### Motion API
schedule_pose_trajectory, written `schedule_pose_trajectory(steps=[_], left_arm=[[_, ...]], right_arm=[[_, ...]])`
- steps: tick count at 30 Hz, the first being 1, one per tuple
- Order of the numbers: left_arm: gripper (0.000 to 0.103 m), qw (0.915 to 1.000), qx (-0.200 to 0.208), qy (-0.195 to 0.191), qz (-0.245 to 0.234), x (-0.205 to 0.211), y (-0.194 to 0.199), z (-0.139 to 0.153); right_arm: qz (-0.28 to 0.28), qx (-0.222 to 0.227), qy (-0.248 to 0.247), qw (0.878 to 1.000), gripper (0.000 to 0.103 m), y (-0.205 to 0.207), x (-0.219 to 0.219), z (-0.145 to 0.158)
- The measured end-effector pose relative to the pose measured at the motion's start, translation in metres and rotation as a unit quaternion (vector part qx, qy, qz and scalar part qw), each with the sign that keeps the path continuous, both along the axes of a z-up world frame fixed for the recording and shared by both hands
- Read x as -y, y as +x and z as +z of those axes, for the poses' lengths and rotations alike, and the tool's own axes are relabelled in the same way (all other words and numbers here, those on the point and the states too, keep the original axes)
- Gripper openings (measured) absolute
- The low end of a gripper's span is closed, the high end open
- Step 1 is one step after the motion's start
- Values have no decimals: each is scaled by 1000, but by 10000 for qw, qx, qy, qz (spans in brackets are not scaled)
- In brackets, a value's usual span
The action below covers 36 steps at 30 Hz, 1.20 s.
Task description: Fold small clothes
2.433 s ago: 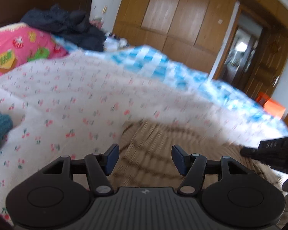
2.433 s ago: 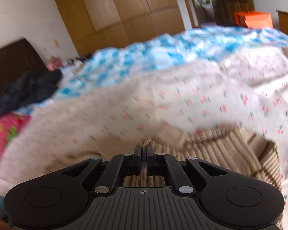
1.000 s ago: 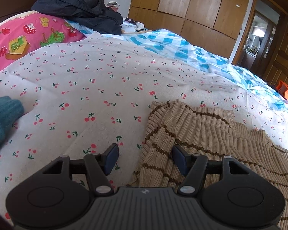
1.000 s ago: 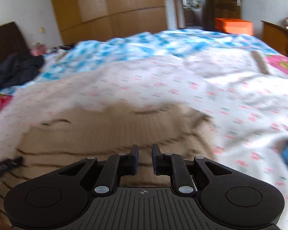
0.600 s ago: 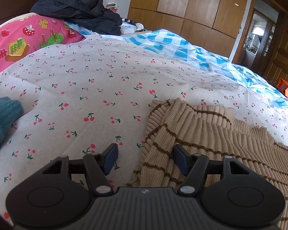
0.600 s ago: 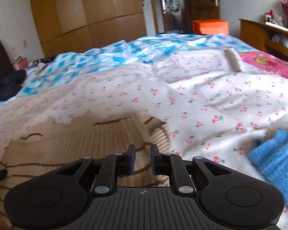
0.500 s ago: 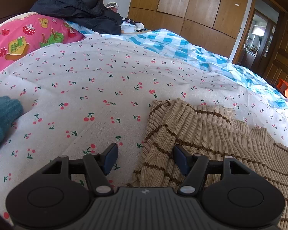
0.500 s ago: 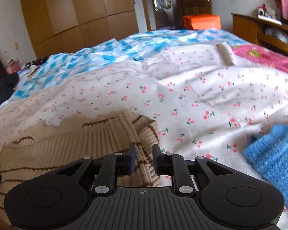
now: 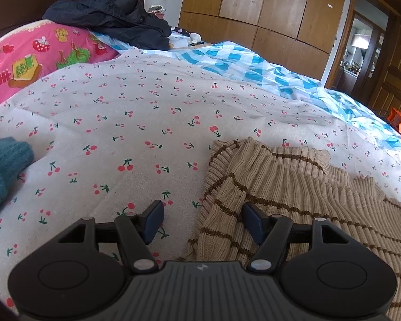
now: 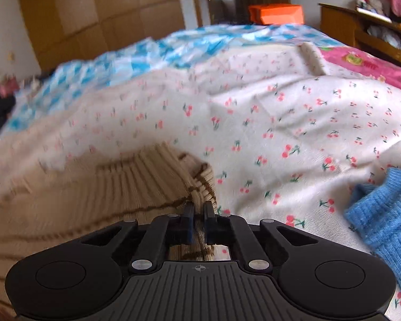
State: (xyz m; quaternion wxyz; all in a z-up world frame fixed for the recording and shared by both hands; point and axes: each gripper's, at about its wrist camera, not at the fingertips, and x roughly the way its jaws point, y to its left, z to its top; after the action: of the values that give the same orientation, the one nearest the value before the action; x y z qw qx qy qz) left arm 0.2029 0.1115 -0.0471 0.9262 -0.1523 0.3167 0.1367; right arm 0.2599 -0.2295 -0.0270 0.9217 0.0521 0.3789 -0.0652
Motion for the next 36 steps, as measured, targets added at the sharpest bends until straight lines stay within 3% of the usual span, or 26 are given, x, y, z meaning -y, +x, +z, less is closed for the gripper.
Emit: schedule_pose_trajectory(steps=[3,7,13,19,22,28,33,36], left_arm=[[71,10000,-8,-11,36,-2,-3,3],[70,9995,132,-170,226,-9,-18,12],[69,9988,67,-324,374,-13,-48,21],[70,9966,-103,-701,410,-19,-71,19],[70,9943,-144,-941,476,-24,-77,16],[70,9900,-68,-1307,529,-32,-85,14],[70,9857,-36,-1611,487,-42,-89,15],[70,9857,-79,-1645,369,-40,-92,16]], right_arm=[[-85,51,142,9998,14,-3,0,9],[-1,419,93,9991,16,-16,-5,36],[797,753,-54,9940,22,-23,-49,67],[1902,162,732,9789,23,-7,-126,56],[2438,-182,903,9654,31,0,-173,49],[2985,-588,655,9503,35,19,-254,39],[2882,-1041,452,9508,41,42,-291,21],[2981,-1150,171,9474,49,50,-309,18]])
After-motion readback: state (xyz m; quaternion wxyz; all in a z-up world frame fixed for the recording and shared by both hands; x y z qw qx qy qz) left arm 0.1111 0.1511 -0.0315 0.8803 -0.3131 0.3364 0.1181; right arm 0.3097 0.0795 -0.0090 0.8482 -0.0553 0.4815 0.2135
